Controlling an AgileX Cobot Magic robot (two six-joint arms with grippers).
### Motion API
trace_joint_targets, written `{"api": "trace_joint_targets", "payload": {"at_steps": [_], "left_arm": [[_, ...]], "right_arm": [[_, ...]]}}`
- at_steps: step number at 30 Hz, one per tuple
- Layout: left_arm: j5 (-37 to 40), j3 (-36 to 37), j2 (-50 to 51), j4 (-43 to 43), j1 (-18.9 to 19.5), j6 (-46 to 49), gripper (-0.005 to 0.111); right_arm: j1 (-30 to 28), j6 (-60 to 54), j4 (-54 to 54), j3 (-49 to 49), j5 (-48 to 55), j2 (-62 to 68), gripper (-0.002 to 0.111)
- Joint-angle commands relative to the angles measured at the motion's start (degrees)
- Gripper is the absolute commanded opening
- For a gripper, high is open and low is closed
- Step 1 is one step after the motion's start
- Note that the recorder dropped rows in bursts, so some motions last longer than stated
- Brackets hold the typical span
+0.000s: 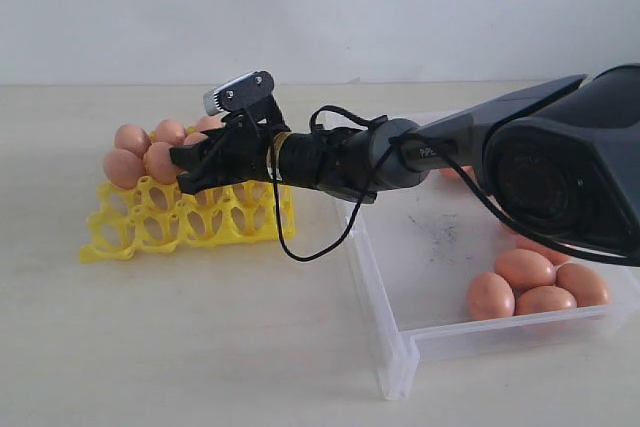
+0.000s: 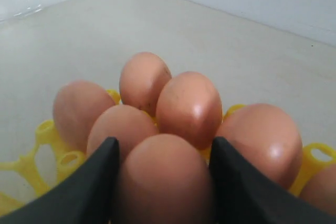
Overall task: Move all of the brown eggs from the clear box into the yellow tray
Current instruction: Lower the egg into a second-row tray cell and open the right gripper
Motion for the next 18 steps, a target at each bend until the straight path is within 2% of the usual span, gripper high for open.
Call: {"api": "trace_joint_targets", "payload": {"at_steps": [1, 3, 5, 11, 18], "left_arm": [[0.0, -0.15, -0.16, -0.19, -0.24, 0.52, 0.004], [0.0, -0.15, -0.16, -0.19, -0.24, 0.52, 0.004], [0.0, -0.15, -0.16, -0.19, -0.24, 0.52, 0.004], [0.0, -0.15, -0.16, -0.19, -0.24, 0.52, 0.004], [0.0, -0.15, -0.16, -0.19, -0.24, 0.52, 0.004]], "right_arm": [[-0.01, 1.17, 0.17, -0.43, 0.61, -0.13, 0.046], [-0.01, 2.75, 0.17, -0.43, 0.75, -0.13, 0.061], [-0.01, 4.1, 0.17, -0.43, 0.75, -0.39, 0.067], [-0.12, 4.12, 0.17, -0.43, 1.52, -3.33, 0.067], [-0.12, 3.84, -0.07, -0.43, 10.98, -8.51, 0.067]]}}
